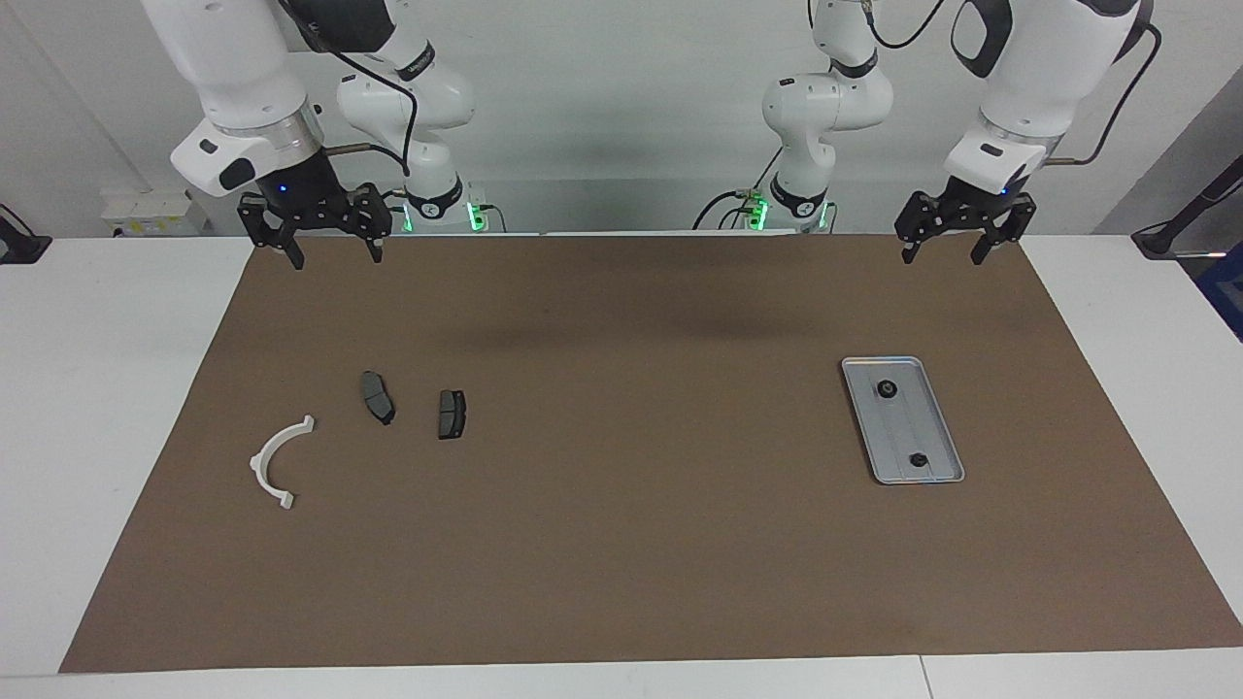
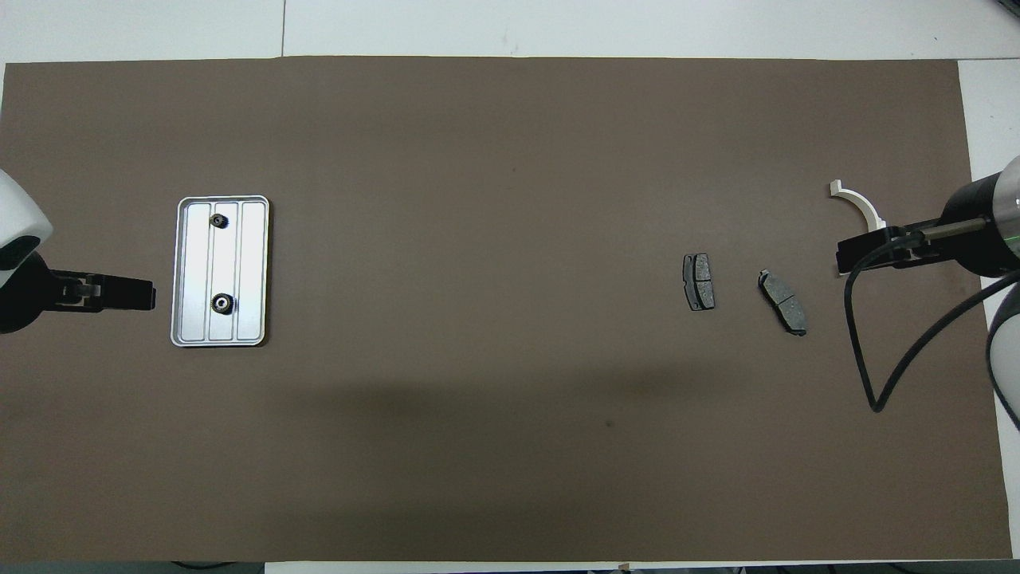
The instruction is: Pick bearing gear from pile to tray
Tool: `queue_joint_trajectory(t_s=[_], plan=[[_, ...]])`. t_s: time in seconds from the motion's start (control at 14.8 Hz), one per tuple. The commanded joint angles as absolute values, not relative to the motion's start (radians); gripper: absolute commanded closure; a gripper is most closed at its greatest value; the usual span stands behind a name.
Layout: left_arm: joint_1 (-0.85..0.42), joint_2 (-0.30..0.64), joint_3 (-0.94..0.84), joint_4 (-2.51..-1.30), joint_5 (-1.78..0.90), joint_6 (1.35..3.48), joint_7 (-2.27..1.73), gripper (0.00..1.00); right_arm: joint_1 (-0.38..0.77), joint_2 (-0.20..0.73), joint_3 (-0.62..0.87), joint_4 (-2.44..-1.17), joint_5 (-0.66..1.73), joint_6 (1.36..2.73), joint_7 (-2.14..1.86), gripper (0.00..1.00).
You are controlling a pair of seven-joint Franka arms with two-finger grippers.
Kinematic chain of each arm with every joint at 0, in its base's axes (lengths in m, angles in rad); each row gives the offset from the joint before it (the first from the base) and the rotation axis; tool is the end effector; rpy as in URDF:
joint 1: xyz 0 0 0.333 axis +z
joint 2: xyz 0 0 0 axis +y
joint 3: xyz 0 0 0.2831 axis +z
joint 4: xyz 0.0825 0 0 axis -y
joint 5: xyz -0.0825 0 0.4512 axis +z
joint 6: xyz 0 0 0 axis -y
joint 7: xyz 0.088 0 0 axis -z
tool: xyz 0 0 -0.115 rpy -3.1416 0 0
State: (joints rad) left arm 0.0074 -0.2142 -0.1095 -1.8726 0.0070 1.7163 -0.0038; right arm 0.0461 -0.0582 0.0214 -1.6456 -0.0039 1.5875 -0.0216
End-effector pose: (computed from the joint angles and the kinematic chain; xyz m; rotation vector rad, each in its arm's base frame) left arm 0.5686 -0.0614 0.5594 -3.1094 0.1514 -0.0905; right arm 0.6050 0.0407 0.5804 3.1333 0.1397 0.0003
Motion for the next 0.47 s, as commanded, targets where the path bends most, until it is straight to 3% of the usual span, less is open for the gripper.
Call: queue_joint_trajectory(t_s=[0.0,0.27,0.41], plan=[[-0.009,-0.199,-0.107,-1.853,-0.006,1.709,-0.048,0.0,0.034,-0.064,0.025,-1.649,0.014,1.58,-0.044,0.0],[-0.009,-0.075,-0.106,-1.676,-0.006,1.591,-0.046,0.0,0.034,-0.064,0.025,-1.649,0.014,1.58,-0.044,0.0],[-0.011,-0.051,-0.106,-1.649,-0.006,1.578,-0.046,0.0,0.034,-0.063,0.025,-1.649,0.014,1.582,-0.044,0.0]])
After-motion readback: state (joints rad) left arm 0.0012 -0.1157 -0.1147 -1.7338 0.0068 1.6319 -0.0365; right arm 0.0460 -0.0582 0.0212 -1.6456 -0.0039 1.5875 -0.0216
